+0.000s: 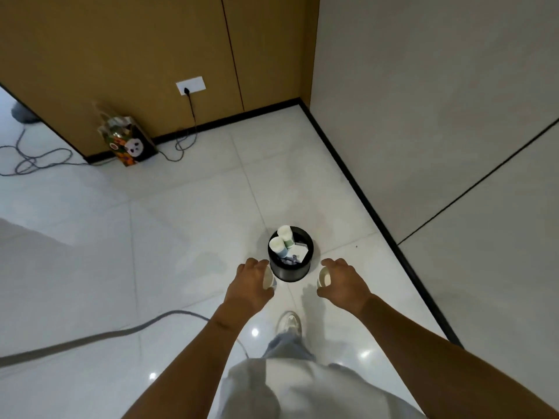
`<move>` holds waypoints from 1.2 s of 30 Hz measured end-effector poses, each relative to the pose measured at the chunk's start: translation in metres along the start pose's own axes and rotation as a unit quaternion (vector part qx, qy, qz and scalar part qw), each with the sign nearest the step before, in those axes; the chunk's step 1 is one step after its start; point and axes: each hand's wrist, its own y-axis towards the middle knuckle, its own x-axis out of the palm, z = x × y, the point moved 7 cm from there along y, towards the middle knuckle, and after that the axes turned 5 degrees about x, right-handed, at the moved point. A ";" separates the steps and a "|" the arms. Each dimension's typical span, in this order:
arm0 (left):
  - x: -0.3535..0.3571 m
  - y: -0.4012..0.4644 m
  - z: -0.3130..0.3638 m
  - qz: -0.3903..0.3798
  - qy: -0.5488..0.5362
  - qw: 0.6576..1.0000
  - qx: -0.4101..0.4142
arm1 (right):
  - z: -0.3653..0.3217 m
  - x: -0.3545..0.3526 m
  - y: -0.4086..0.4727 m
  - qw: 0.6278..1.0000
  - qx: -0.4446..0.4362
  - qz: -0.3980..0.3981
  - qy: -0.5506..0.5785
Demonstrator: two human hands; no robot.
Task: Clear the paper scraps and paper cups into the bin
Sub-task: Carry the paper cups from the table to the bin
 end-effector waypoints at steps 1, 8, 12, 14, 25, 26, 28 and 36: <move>-0.010 0.017 -0.002 -0.001 -0.001 1.000 -0.002 | -0.012 -0.013 0.017 1.000 -0.006 -0.002 -0.007; -0.068 0.124 -0.016 0.019 -0.040 0.997 -0.057 | -0.083 -0.078 0.132 0.997 -0.055 -0.042 -0.047; -0.075 0.171 -0.031 0.024 -0.077 0.989 -0.122 | -0.109 -0.101 0.196 0.987 -0.094 -0.076 -0.108; -0.077 0.192 -0.039 0.036 -0.100 0.981 -0.161 | -0.119 -0.110 0.229 0.982 -0.108 -0.092 -0.127; -0.024 0.282 -0.081 0.077 -0.219 0.903 -0.361 | -0.143 -0.107 0.393 0.941 -0.192 -0.153 -0.232; -0.015 0.290 -0.087 0.077 -0.224 0.899 -0.367 | -0.144 -0.097 0.405 0.940 -0.196 -0.158 -0.232; 0.007 0.305 -0.103 0.077 -0.235 0.891 -0.381 | -0.141 -0.072 0.428 0.937 -0.201 -0.169 -0.229; 0.124 0.364 -0.170 0.057 -0.239 0.887 -0.392 | -0.119 0.053 0.510 0.929 -0.234 -0.203 -0.202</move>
